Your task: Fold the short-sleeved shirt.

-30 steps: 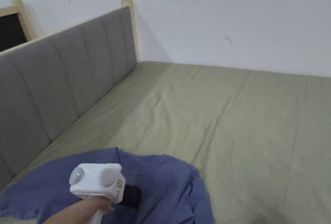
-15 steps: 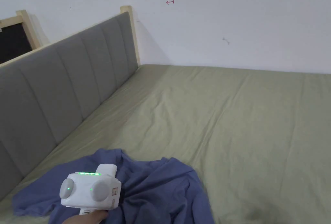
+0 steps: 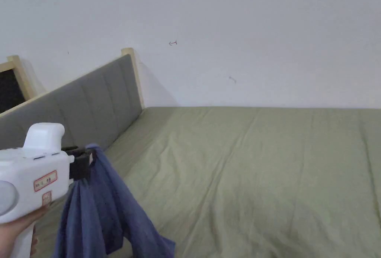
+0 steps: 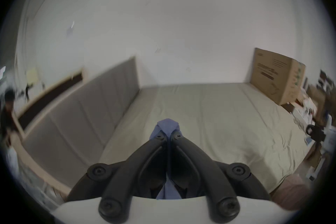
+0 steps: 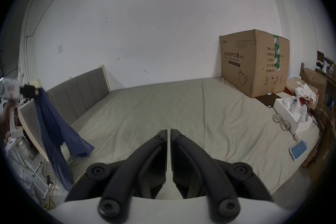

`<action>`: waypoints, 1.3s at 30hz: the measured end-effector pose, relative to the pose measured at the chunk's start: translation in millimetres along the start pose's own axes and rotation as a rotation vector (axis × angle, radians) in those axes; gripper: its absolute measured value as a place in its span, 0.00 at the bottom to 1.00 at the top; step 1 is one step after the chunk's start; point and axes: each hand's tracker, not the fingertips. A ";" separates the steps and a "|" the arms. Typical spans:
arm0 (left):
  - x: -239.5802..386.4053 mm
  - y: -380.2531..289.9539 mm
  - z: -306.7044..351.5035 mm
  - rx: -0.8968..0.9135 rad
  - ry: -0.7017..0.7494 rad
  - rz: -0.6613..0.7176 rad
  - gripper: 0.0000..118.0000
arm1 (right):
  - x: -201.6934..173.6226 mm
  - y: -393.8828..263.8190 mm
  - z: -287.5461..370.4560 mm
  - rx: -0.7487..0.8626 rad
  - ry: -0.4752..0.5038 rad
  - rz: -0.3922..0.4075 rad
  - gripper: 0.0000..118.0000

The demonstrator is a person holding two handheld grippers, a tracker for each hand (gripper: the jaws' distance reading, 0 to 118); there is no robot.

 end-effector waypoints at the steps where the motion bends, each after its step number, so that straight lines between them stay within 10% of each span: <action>1: 15.5 16.4 9.2 0.032 -0.022 -0.041 0.01 | 2.2 1.4 3.3 0.007 -0.002 -0.005 0.04; 6: 87.3 88.4 29.3 0.079 -0.396 0.080 0.01 | 17.2 10.3 22.2 0.052 -0.018 -0.034 0.04; 15: 237.4 116.8 -25.0 0.021 -0.619 0.043 0.01 | 62.2 23.3 44.1 0.121 -0.096 -0.087 0.04; 27: 346.7 -151.1 -214.2 -0.763 -0.599 0.156 0.03 | 100.3 -9.7 29.4 -0.027 -0.187 -0.158 0.04; 28: 341.8 -162.3 -217.7 -0.781 -0.588 0.199 0.08 | 100.7 -12.1 27.2 -0.041 -0.185 -0.161 0.04; 31: 323.8 -177.2 -219.6 -0.803 -0.566 0.263 0.92 | 98.2 -16.7 21.0 -0.073 -0.180 -0.163 0.04; 39: 247.3 -88.3 -142.1 -0.450 -0.587 0.166 0.93 | 75.3 0.4 27.9 -0.022 -0.133 -0.125 0.04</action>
